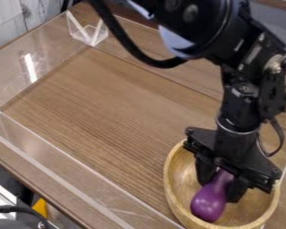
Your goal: Put the purple eggplant in the brown bowl
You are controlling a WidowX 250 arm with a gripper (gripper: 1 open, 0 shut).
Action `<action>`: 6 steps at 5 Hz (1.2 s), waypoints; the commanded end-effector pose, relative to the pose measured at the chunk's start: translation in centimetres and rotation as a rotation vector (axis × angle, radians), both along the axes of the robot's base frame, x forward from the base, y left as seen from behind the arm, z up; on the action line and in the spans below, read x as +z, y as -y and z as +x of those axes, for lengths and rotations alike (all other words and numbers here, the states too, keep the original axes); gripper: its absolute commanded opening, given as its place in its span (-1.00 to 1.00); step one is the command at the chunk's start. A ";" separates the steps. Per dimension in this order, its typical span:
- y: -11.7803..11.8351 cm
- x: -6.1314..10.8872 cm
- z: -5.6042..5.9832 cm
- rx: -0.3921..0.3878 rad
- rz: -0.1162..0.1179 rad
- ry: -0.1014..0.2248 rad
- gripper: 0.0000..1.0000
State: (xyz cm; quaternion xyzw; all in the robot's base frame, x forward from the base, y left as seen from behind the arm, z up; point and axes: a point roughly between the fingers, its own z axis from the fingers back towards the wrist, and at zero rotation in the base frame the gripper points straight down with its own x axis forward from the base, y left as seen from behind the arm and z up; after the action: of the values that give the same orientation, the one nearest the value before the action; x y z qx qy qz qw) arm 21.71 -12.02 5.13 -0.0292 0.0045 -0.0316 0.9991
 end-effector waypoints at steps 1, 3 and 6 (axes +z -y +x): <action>0.0 0.9 1.1 0.015 -0.013 0.037 -1.00; -0.1 0.9 1.2 0.026 -0.013 0.027 1.00; -1.1 2.9 2.0 0.056 -0.021 0.048 1.00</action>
State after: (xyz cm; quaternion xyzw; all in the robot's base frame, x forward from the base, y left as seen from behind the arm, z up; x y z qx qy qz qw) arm 22.81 -10.79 6.35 -0.0284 0.0112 -0.0062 0.9995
